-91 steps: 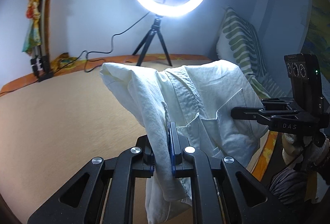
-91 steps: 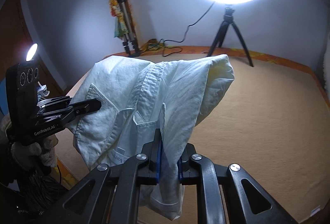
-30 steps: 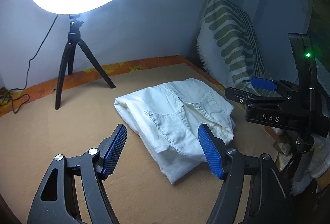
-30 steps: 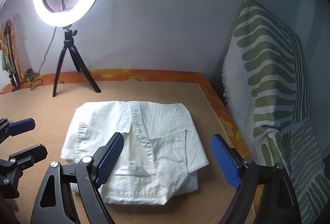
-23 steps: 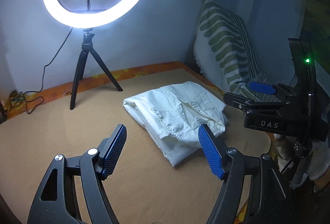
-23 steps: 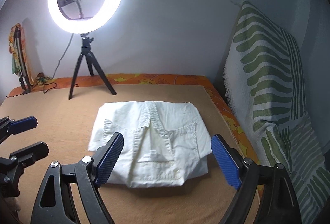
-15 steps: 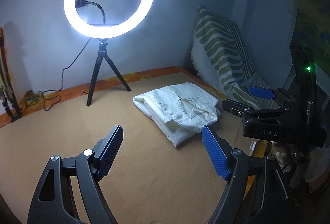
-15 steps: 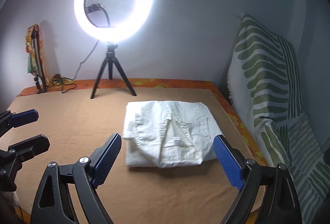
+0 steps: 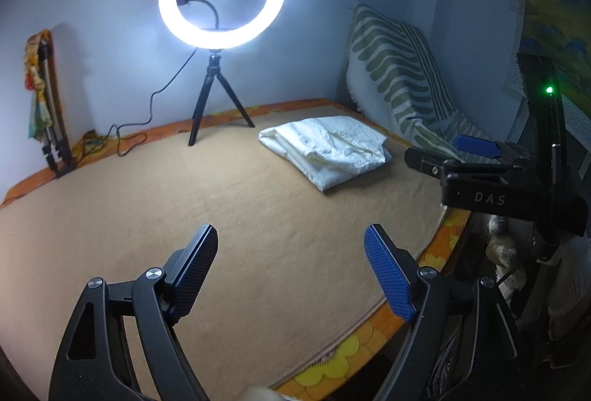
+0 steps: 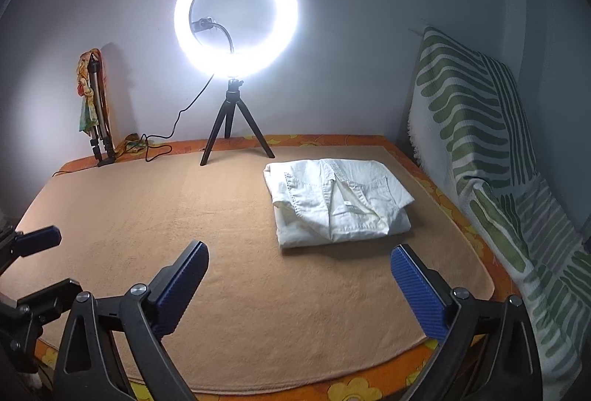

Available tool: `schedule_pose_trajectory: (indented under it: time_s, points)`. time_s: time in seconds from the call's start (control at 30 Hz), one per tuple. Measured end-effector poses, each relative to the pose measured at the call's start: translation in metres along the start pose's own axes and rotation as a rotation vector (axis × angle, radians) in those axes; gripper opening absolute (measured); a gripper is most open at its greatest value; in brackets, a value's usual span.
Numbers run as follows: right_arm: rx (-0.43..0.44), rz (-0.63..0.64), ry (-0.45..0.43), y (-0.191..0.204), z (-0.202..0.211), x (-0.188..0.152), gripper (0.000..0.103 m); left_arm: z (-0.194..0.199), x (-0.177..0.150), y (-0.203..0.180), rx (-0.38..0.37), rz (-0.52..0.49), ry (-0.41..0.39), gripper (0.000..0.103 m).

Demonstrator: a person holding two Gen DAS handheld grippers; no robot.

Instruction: Fold small clothes

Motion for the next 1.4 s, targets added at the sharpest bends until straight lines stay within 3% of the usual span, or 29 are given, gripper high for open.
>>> schedule_pose_trajectory:
  time_s: [0.27, 0.43, 1.4]
  points:
    - [0.015, -0.061, -0.022, 0.002, 0.013, -0.008, 0.103, 0.008, -0.016, 0.010, 0.061, 0.074, 0.017, 0.082]
    - [0.012, -0.065, -0.018, 0.003, 0.012, -0.010, 0.103, 0.012, -0.013, 0.012, 0.118, 0.089, 0.002, 0.100]
    - [0.026, -0.054, -0.034, 0.008, 0.011, -0.004, 0.103, 0.029, -0.008, 0.016, 0.095, 0.122, -0.018, 0.100]
Point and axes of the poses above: each gripper's, at about its wrist camera, not at the fingertips, and z roughly against the way its jaws point, y to its left, x to its top, the point moved 3 cm from there along -z, roughly the way its jaws point, and after that the axes turned 12 degrees about z, right-handed, at the moved point
